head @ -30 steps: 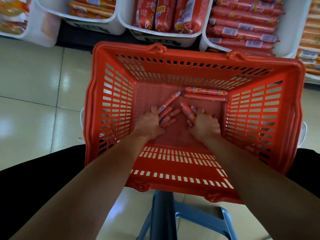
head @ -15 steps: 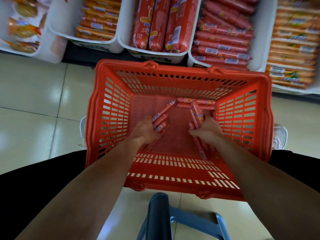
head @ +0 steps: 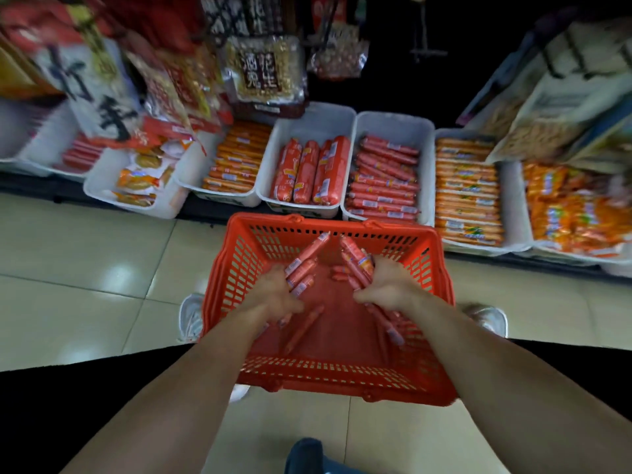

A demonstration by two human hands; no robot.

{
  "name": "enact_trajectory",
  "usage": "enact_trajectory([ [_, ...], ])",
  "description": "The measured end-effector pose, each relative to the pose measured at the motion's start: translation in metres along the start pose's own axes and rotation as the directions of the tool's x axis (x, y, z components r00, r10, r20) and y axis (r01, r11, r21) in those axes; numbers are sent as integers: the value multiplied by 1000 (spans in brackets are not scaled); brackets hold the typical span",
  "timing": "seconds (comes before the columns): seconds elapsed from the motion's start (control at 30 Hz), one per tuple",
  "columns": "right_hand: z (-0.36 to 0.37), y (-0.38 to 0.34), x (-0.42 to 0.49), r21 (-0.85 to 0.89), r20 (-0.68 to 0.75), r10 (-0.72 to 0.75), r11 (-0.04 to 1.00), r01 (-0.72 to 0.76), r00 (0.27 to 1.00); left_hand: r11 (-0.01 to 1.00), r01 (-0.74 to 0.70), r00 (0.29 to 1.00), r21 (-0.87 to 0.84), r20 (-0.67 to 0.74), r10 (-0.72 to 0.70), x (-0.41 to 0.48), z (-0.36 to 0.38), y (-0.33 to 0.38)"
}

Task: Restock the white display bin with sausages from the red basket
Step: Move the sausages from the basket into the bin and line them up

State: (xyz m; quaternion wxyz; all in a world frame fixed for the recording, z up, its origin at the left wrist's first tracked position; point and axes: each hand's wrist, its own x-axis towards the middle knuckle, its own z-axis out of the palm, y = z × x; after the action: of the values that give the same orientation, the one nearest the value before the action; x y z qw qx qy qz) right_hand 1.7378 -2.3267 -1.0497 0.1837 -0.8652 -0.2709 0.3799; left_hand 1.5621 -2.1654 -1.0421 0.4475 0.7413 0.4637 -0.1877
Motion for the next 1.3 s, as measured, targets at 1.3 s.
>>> enact_trajectory([
  [1.3,-182,51,142,-263,-161,-151,959,105,975,858,-366,909,361,-59,413,151,-64,242],
])
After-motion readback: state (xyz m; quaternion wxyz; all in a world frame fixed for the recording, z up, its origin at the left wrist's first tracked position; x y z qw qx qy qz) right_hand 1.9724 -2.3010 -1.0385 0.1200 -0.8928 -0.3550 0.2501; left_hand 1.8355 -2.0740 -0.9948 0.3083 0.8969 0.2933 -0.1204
